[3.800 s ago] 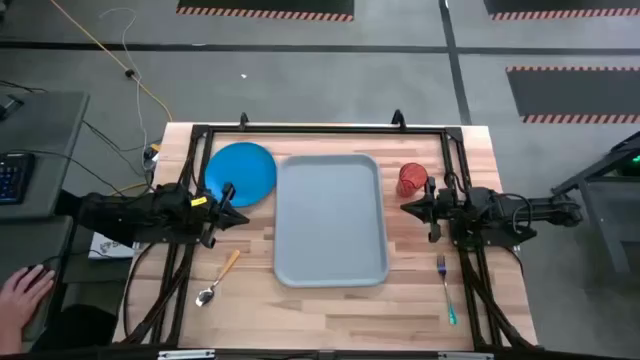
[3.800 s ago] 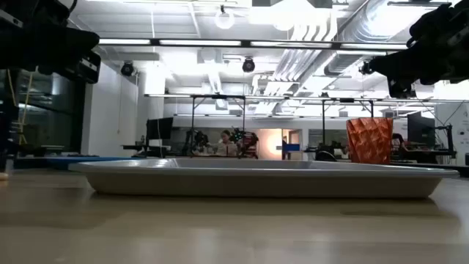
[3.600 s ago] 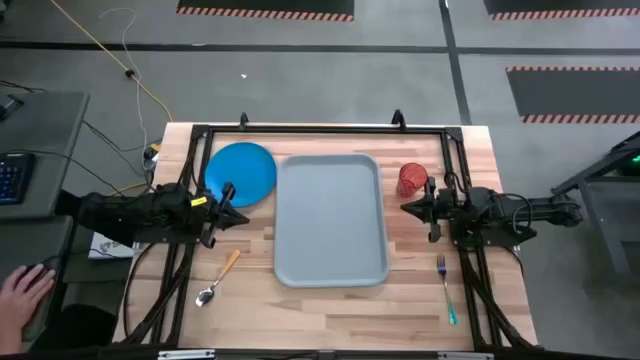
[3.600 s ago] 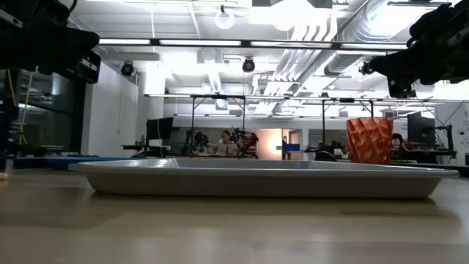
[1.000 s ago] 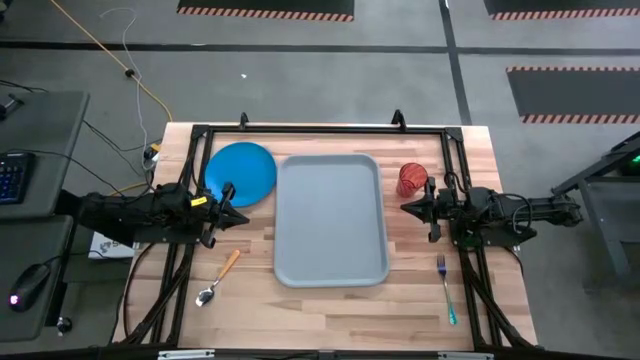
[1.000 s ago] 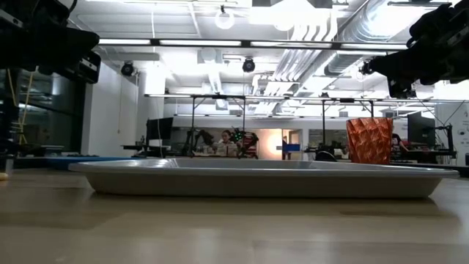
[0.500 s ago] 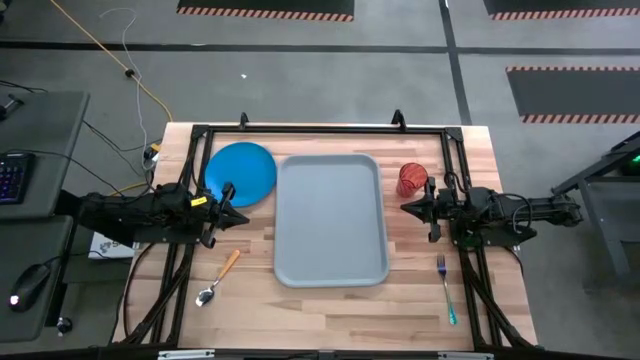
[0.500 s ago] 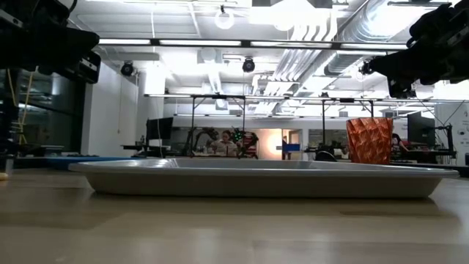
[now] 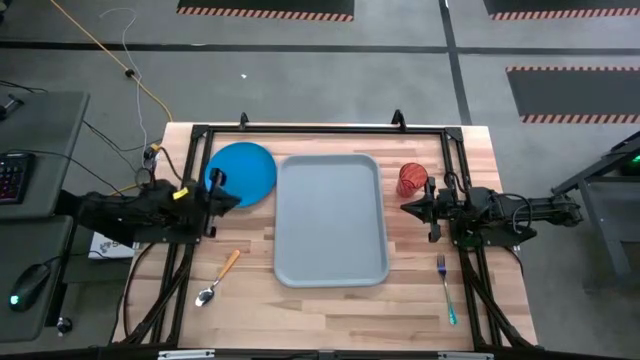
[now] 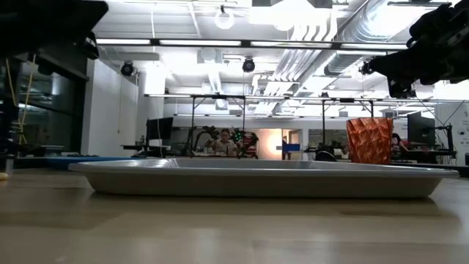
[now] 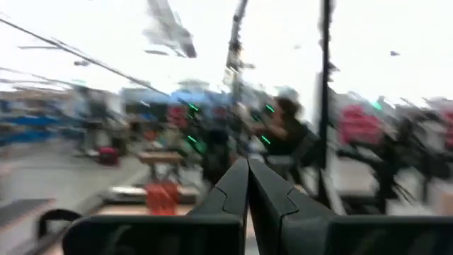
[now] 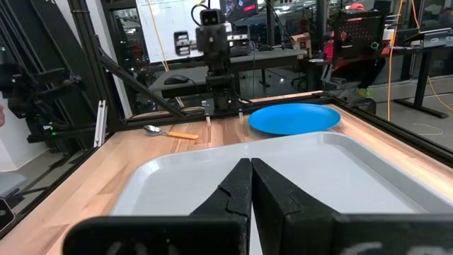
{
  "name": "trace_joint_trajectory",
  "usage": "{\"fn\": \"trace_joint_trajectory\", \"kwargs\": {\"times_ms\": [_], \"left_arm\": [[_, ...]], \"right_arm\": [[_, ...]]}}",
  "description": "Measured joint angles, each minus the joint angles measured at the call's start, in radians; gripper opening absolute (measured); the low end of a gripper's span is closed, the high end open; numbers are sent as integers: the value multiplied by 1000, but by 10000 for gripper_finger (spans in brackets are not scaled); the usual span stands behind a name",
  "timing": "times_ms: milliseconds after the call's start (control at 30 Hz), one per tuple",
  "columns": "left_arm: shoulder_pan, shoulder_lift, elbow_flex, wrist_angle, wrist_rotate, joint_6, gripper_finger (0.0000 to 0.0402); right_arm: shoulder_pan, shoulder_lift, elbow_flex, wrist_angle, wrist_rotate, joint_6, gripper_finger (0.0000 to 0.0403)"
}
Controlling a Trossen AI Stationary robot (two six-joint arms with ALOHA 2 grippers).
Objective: Pick and place plate/cup/fork/spoon on tray
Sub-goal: Put the blue plate on the right of the gray serving tray
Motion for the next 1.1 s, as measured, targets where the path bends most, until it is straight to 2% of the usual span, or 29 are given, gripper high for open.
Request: {"fn": "trace_joint_trajectory", "kwargs": {"times_ms": [133, 267, 367, 500, 600, 733, 933, 1100], "left_arm": [[1, 111, 26, 2, -141, -10, 20], [21, 316, 172, -215, -242, -23, 81], [44, 492, 320, -457, -270, -76, 137], [62, 711, 494, -801, -234, -218, 204], [61, 850, 560, -952, -217, -282, 241], [60, 999, 572, -985, -217, -335, 260], [60, 1153, 572, -971, -206, -401, 259], [62, 1250, 573, -956, -331, -405, 259]], "right_arm": [[0, 0, 0, 0, 0, 0, 0], [0, 0, 0, 0, 0, 0, 0], [0, 0, 0, 0, 0, 0, 0], [0, 0, 0, 0, 0, 0, 0], [0, 0, 0, 0, 0, 0, 0], [0, 0, 0, 0, 0, 0, 0], [0, 0, 0, 0, 0, 0, 0], [0, 0, 0, 0, 0, 0, 0]]}}
